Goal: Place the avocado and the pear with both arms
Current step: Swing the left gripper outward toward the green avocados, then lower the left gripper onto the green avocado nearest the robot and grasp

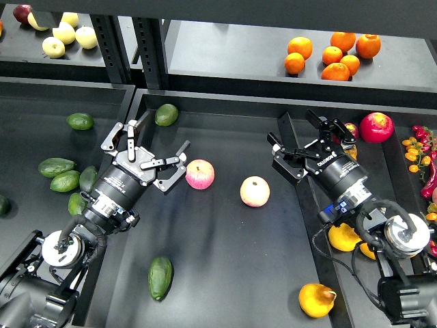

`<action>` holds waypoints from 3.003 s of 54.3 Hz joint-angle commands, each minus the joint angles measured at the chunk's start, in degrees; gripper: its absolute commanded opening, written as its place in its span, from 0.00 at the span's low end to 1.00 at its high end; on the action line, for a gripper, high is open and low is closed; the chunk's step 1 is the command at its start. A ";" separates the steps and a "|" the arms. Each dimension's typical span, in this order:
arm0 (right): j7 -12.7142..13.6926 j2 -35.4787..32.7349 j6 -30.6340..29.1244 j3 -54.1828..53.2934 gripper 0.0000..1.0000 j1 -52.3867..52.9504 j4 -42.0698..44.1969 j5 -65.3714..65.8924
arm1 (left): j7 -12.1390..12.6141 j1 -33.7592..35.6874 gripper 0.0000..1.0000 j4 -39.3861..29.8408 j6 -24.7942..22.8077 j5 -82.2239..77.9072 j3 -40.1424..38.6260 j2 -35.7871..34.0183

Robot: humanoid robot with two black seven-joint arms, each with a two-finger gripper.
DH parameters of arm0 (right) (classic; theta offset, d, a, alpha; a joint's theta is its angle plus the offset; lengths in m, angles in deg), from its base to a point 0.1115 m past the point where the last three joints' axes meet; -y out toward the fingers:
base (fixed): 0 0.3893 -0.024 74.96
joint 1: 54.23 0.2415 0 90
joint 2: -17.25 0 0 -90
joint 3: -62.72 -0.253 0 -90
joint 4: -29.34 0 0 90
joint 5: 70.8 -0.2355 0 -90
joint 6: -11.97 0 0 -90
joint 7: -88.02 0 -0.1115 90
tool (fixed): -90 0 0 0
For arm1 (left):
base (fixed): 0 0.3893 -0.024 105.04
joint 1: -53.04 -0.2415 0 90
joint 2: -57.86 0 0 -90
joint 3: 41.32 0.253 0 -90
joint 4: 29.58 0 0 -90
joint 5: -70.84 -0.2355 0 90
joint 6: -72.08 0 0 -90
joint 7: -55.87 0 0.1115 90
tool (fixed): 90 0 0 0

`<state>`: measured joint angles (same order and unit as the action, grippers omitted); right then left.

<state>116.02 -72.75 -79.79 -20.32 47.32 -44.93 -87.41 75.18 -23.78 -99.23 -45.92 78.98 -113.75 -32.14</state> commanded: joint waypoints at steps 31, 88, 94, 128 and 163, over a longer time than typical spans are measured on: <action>0.00 0.00 0.09 -1.77 1.00 0.76 0.35 2.37 | 8.70 9.57 1.00 0.48 0.00 -0.76 18.36 -26.62; 0.00 0.00 -0.09 -3.44 1.00 0.67 0.35 2.64 | 8.70 45.43 1.00 -0.14 0.00 -30.55 63.10 -39.99; 0.00 0.00 0.09 -3.36 1.00 0.76 0.53 2.72 | 8.70 49.48 0.99 0.65 0.00 -31.61 69.25 -37.01; 0.00 0.00 0.18 -3.36 1.00 2.95 2.20 2.72 | 8.70 61.96 0.99 7.95 0.00 -36.00 94.84 -19.08; 0.00 0.00 0.18 -3.44 1.00 4.10 3.08 2.64 | 8.70 61.26 0.99 13.57 0.00 -38.29 101.43 -12.22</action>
<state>116.03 -72.75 -79.61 -23.77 51.12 -42.09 -84.77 83.87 37.72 -86.41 -45.92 40.63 -13.00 -45.84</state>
